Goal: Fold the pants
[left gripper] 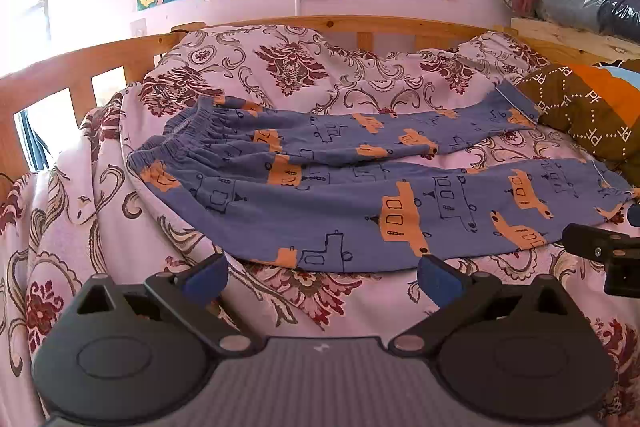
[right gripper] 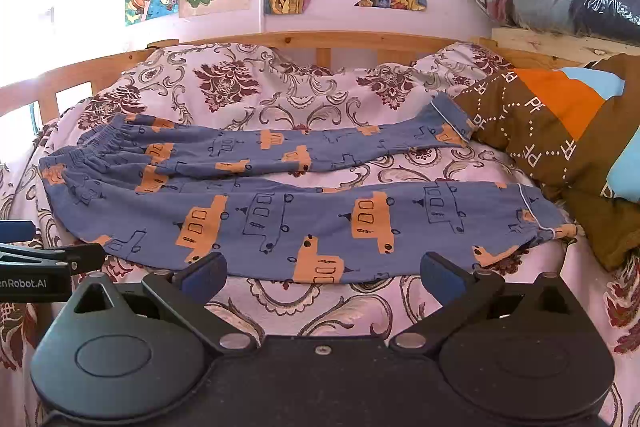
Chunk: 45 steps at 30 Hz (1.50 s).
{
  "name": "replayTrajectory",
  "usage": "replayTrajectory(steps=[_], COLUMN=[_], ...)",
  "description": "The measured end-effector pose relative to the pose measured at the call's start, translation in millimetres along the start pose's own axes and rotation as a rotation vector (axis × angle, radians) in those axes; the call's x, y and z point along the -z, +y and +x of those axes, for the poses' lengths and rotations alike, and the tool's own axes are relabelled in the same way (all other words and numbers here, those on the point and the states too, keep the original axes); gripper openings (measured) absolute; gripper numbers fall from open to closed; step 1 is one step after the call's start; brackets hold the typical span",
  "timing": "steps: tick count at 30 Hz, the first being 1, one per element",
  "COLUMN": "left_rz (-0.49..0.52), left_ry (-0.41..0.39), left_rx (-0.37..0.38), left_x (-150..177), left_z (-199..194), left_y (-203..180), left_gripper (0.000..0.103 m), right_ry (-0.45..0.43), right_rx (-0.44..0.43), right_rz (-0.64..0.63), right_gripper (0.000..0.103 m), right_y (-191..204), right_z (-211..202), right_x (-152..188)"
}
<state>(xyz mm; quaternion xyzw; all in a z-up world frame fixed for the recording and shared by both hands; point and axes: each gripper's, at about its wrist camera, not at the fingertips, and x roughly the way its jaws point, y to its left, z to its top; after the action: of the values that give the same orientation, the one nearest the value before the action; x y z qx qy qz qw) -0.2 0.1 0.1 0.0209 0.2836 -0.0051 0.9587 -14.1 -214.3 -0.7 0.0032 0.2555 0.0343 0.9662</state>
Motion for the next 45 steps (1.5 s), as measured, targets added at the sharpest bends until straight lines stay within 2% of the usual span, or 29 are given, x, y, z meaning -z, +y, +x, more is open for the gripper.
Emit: replayTrajectory(steps=[45], left_rz=[-0.001], left_ry=[0.006], left_rx=[-0.002], left_x=[-0.1], left_z=[0.2], left_y=[1.2], left_gripper=[0.103], right_ry=[0.008], right_rx=[0.0], right_rz=[-0.005], right_gripper=[0.102], right_y=[-3.1], right_z=[1.2], right_x=[1.3])
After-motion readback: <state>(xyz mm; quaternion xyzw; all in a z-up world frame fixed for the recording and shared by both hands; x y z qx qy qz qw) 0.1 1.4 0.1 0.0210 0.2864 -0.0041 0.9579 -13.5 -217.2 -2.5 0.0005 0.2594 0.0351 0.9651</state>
